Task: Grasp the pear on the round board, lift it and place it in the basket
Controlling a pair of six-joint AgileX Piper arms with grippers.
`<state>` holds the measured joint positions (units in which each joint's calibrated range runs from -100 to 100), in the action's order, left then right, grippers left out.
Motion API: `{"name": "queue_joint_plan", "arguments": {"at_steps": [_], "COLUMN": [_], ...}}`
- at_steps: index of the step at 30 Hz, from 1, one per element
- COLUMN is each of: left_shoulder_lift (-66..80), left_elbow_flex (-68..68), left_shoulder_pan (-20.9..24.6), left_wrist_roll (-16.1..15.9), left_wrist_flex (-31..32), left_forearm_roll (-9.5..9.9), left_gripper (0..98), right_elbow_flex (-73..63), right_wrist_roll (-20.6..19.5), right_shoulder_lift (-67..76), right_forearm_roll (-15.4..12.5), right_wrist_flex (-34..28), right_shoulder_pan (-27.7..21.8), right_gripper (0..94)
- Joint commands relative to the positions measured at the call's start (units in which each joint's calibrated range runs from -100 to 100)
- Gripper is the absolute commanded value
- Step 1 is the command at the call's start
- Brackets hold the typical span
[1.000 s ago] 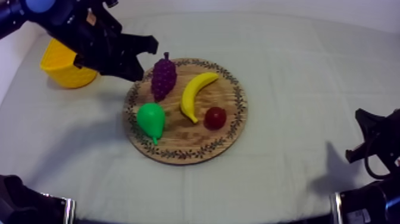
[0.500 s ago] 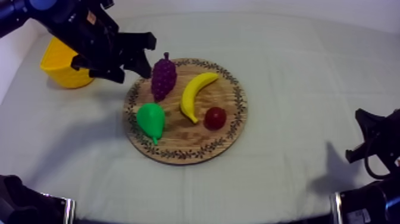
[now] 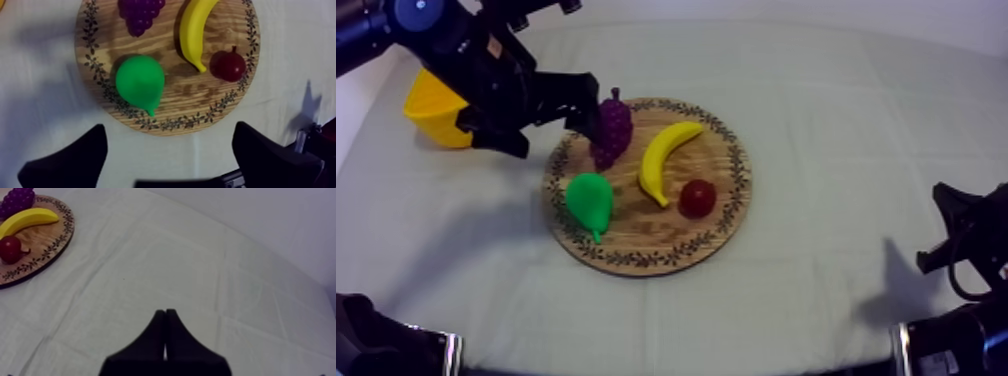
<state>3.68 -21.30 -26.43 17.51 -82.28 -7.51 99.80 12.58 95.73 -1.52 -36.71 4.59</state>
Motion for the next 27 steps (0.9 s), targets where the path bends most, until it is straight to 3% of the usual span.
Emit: {"name": "queue_joint_plan", "arguments": {"at_steps": [1, 15, 27], "left_shoulder_lift": [-0.15, -10.97, -23.38], "left_elbow_flex": [0.07, -4.81, -2.80], "left_shoulder_pan": [-0.25, -0.16, 1.19], "left_wrist_roll": [0.54, -0.29, -3.96], "left_wrist_flex": [0.07, 5.00, 11.59], "left_forearm_roll": [0.19, -0.73, -3.03], "left_gripper": [95.4, 95.9, 95.9], "right_elbow_flex": [-0.02, -0.02, -0.02], "right_wrist_roll": [0.00, 0.00, 0.00], "right_shoulder_lift": [0.03, 0.03, 0.03], "right_forearm_roll": [-0.01, -0.01, -0.01], "right_wrist_flex": [0.01, 0.01, 0.01], "right_shoulder_pan": [0.00, 0.00, 0.00], "right_gripper": [0.2, 0.2, 0.2]}}
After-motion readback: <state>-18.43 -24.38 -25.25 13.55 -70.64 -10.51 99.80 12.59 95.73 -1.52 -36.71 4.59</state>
